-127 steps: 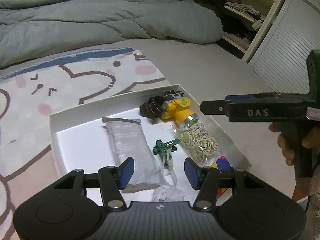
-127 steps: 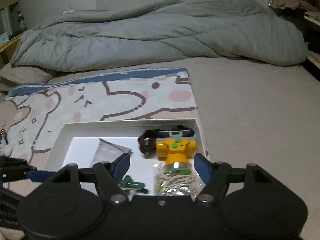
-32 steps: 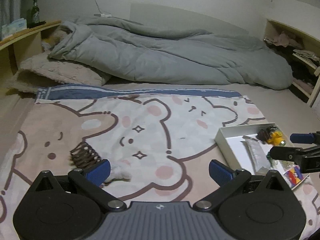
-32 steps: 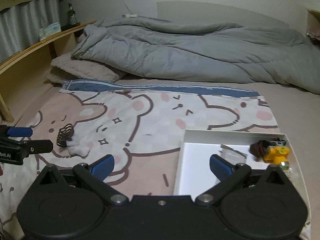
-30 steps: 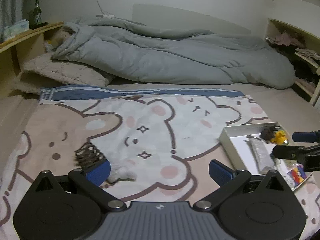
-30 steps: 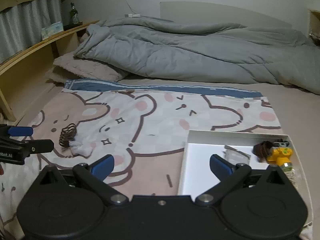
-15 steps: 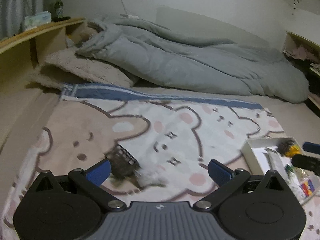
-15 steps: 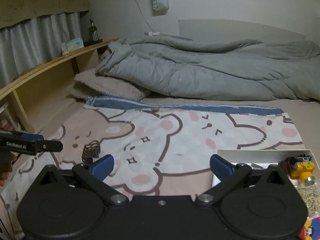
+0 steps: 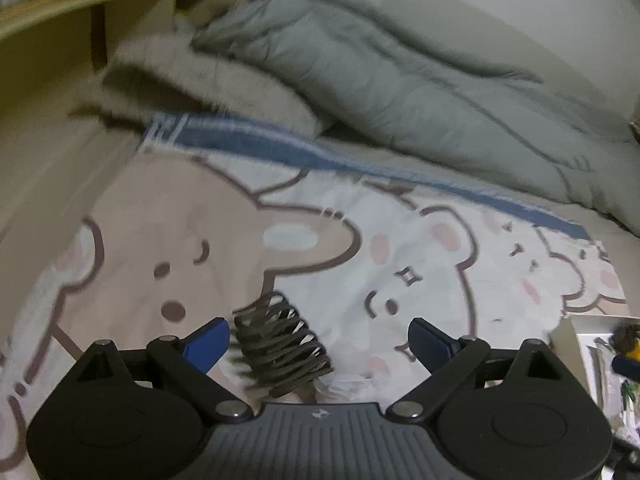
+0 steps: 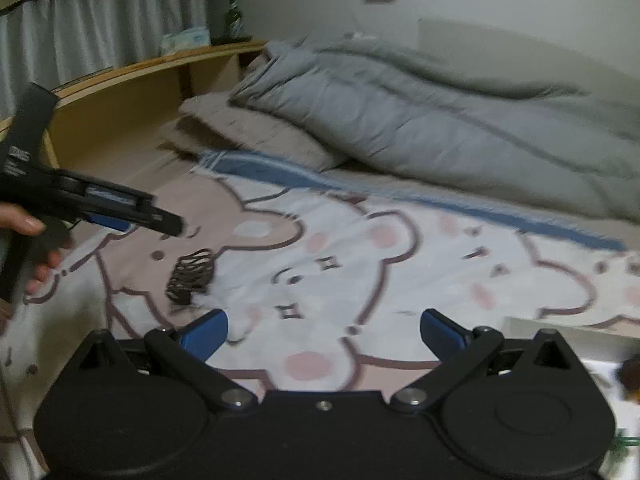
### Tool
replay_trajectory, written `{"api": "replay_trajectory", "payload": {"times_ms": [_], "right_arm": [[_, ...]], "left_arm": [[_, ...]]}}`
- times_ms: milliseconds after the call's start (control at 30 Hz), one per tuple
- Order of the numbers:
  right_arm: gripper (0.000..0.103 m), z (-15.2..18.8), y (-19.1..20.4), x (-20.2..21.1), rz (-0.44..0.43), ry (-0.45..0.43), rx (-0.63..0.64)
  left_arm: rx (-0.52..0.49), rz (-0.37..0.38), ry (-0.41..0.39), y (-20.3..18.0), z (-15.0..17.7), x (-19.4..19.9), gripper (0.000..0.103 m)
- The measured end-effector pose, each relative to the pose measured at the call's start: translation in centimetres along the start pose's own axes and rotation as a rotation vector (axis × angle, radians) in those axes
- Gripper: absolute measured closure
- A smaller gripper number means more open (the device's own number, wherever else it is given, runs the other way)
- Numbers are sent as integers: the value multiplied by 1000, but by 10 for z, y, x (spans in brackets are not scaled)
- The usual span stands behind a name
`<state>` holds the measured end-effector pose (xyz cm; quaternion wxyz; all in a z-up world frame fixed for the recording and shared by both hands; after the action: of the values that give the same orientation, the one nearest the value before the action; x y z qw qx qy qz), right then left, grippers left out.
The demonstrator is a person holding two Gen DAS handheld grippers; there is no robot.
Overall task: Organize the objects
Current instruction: 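Close the left tool on the dark claw clip while the right tool grasps the white cloth bundle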
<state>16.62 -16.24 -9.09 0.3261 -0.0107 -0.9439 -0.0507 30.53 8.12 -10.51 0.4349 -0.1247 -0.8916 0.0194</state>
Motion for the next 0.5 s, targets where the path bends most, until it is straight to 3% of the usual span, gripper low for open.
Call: {"api": "replay_trajectory", "payload": {"times_ms": [167, 500], "right_arm": [[0, 5, 14, -46, -68, 35, -72], [0, 24, 77, -129, -180, 98, 97]], "left_arm": [[25, -43, 40, 14, -1, -30, 8], [79, -73, 122, 38, 6, -72, 8]]}}
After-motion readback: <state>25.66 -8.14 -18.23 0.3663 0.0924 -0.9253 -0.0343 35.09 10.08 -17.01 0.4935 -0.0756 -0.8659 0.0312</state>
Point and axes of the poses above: each gripper's, at about its wrist camera, not at the fingertips, and x roughly against the way its jaws point, y to its left, z to its underside, the point moved 6 cm from there along -x, roughly the way its jaws point, and after that the axes turned 1 degree about y, right-handed, at the moved point
